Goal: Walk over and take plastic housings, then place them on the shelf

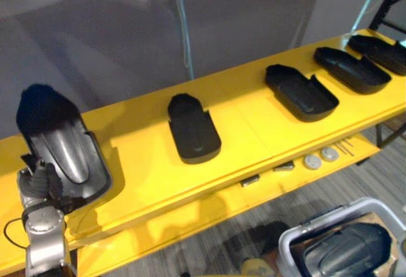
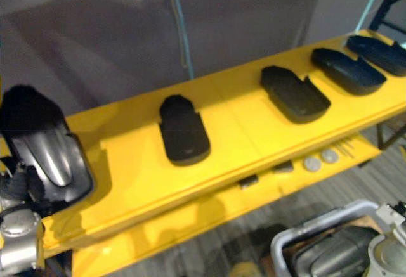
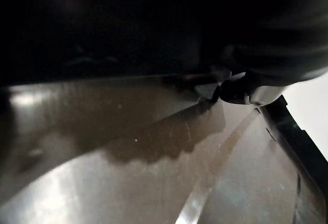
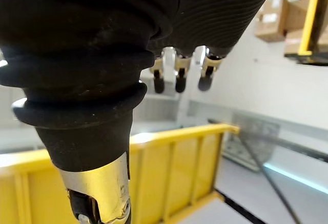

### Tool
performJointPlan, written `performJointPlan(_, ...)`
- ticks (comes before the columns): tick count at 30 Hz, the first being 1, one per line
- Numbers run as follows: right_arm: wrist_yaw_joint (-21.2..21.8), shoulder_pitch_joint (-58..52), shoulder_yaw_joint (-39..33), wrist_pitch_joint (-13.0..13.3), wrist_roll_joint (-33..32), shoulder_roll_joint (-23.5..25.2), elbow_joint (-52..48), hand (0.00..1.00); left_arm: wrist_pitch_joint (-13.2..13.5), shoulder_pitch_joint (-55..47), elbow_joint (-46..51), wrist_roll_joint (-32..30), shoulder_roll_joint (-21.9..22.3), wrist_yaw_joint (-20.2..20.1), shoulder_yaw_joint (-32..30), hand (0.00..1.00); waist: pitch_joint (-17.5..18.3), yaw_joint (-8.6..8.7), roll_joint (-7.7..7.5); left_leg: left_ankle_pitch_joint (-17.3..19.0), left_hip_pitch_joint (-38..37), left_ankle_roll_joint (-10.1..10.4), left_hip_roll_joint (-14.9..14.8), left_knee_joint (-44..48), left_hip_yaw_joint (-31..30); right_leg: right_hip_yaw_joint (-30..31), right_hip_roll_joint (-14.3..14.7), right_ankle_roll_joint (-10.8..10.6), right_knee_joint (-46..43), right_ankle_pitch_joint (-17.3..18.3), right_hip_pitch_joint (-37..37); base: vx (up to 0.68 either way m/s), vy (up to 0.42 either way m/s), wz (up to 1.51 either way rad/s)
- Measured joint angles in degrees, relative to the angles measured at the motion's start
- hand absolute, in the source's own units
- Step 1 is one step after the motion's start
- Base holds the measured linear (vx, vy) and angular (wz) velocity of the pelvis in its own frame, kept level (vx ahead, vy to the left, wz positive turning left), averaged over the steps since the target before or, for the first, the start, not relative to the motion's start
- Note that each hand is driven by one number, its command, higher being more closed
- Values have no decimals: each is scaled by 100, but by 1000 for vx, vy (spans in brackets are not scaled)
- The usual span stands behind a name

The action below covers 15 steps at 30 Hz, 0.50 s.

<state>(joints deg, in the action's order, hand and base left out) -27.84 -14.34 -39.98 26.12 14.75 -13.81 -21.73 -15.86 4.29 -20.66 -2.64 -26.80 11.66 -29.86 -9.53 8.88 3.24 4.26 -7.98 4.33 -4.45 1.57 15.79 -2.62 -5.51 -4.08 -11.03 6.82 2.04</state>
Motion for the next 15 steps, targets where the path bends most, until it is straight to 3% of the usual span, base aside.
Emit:
performJointPlan(2,180,0,57,-2,-104,-5,4,0,-241,185,-380,51,-231,-188,183,100,-7,69,16,2,-6,-2,-2,-12,49,69,20,-3,48,-35,-4,-15,6,-13)
performJointPlan(6,410,-1,81,-40,-164,-53,2,0,-558,409,-551,49,-267,-474,349,100,-25,136,52,2,-7,-3,0,-28,69,94,24,-21,86,-63,-5,3,2,-4)
performJointPlan(15,603,9,316,-458,-388,-412,-24,0,-689,618,-777,-327,-392,-1269,713,100,-140,196,263,-3,-105,-6,-3,-107,73,102,32,-27,142,-80,35,0,0,0)
